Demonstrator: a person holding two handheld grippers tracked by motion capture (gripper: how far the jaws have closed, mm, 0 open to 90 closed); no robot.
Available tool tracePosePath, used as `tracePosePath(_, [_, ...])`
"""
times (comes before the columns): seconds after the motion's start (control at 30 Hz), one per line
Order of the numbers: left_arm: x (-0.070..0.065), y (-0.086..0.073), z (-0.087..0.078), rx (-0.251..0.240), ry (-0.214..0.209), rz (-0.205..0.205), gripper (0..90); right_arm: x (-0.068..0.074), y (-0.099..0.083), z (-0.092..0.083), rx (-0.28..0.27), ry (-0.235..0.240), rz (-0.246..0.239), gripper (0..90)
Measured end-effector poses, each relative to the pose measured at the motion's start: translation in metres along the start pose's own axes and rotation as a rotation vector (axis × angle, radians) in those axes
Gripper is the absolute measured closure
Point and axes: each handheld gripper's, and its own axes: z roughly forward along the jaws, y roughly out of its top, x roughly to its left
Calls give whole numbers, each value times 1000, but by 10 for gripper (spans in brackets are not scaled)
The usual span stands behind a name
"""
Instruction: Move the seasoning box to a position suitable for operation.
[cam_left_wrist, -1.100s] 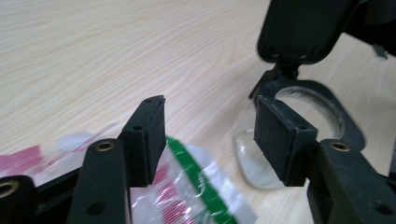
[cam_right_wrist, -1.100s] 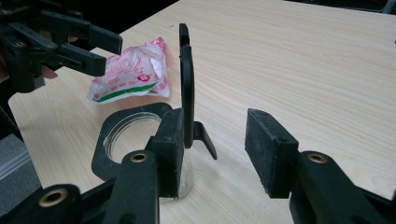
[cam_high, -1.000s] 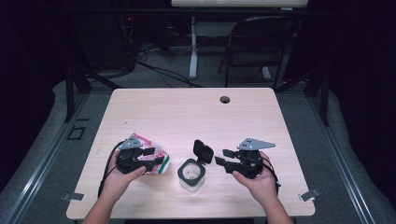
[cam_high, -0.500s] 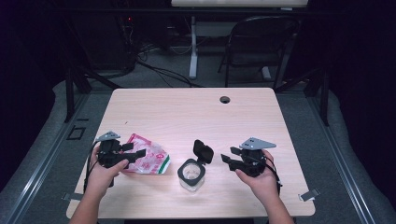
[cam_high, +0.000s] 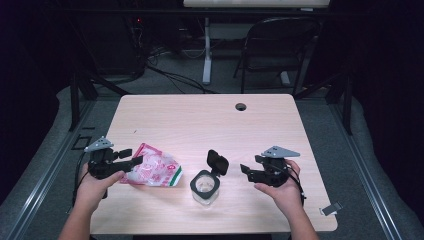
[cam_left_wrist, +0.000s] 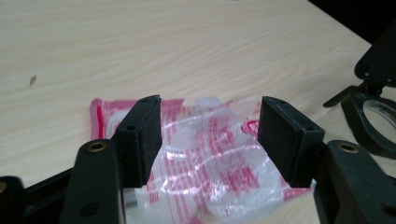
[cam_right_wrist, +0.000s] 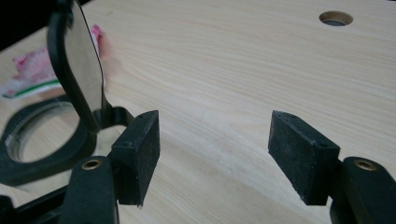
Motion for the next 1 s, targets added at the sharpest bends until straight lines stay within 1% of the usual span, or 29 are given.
tracePosePath(0.03, [0, 0, 0, 0, 0, 0, 436, 0, 0, 0, 0, 0, 0, 348])
tracePosePath(0.07, [-1, -9, -1, 28, 0, -4, 450, 1, -2, 3, 4, 6, -17, 396])
tracePosePath(0.13, [-3, -21, -2, 11, 6, 10, 468, 1, -2, 3, 6, 14, -32, 421])
tracePosePath(0.17, [-4, -27, -2, 11, 9, 19, 470, 2, -2, 4, 11, 16, -41, 423])
tracePosePath(0.2, [-4, -27, -2, 11, 9, 19, 473, 2, -2, 4, 7, 19, -43, 435])
tracePosePath(0.23, [-5, -33, -2, 10, 5, 34, 473, 2, -2, 4, 7, 19, -43, 435])
tracePosePath(0.27, [-8, -42, 0, 41, 5, 80, 475, 3, -2, 5, -6, 17, -66, 448])
tracePosePath(0.3, [-9, -45, 1, 58, 18, 105, 475, 4, -2, 5, -17, 17, -67, 450])
tracePosePath(0.33, [-10, -48, 2, 62, 30, 127, 476, 4, -2, 5, -25, 14, -68, 450])
tracePosePath(0.37, [-10, -48, 2, 62, 30, 127, 476, 4, -2, 5, -25, 14, -68, 450])
tracePosePath(0.4, [-12, -52, 5, 69, 34, 150, 476, 3, -1, 6, -35, 12, -59, 446])
tracePosePath(0.43, [-12, -52, 5, 69, 34, 150, 477, 3, -1, 6, -35, 12, -59, 446])
tracePosePath(0.47, [-11, -54, 7, 77, 17, 152, 477, 2, 0, 5, -31, 9, -49, 434])
tracePosePath(0.5, [-11, -56, 9, 90, 1, 131, 473, 2, 0, 6, -30, 10, -27, 429])
tracePosePath(0.53, [-11, -58, 12, 93, 8, 131, 453, 1, 0, 6, -30, 13, -8, 430])
tracePosePath(0.57, [-11, -59, 14, 100, 15, 138, 427, 0, 0, 6, -28, 9, -3, 430])
tracePosePath(0.63, [-13, -61, 17, 114, 48, 169, 346, -2, 0, 6, -28, 2, 13, 429])
tracePosePath(0.67, [-16, -63, 20, 112, 78, 195, 294, -2, -1, 6, -27, 3, 20, 429])
tracePosePath(0.73, [-18, -63, 21, 111, 74, 200, 289, -3, -1, 7, -25, 8, 24, 429])
tracePosePath(0.77, [-19, -63, 22, 103, 64, 203, 274, -3, -1, 7, -23, 12, 31, 429])
tracePosePath(0.8, [-22, -64, 24, 92, 60, 218, 266, -3, -1, 7, -24, 12, 32, 429])
tracePosePath(0.83, [-22, -64, 24, 92, 60, 218, 260, -4, -2, 8, -27, 15, 39, 430])
tracePosePath(0.87, [-26, -64, 28, 93, 59, 245, 252, -4, -2, 8, -23, 21, 48, 430])
tracePosePath(0.9, [-26, -64, 28, 93, 59, 245, 239, -4, -2, 8, -23, 21, 48, 430])
tracePosePath(0.93, [-27, -65, 31, 97, 60, 256, 239, -4, -2, 8, -21, 23, 50, 430])
tracePosePath(1.0, [-31, -66, 36, 110, 76, 304, 229, -6, -2, 7, -24, 25, 58, 431])
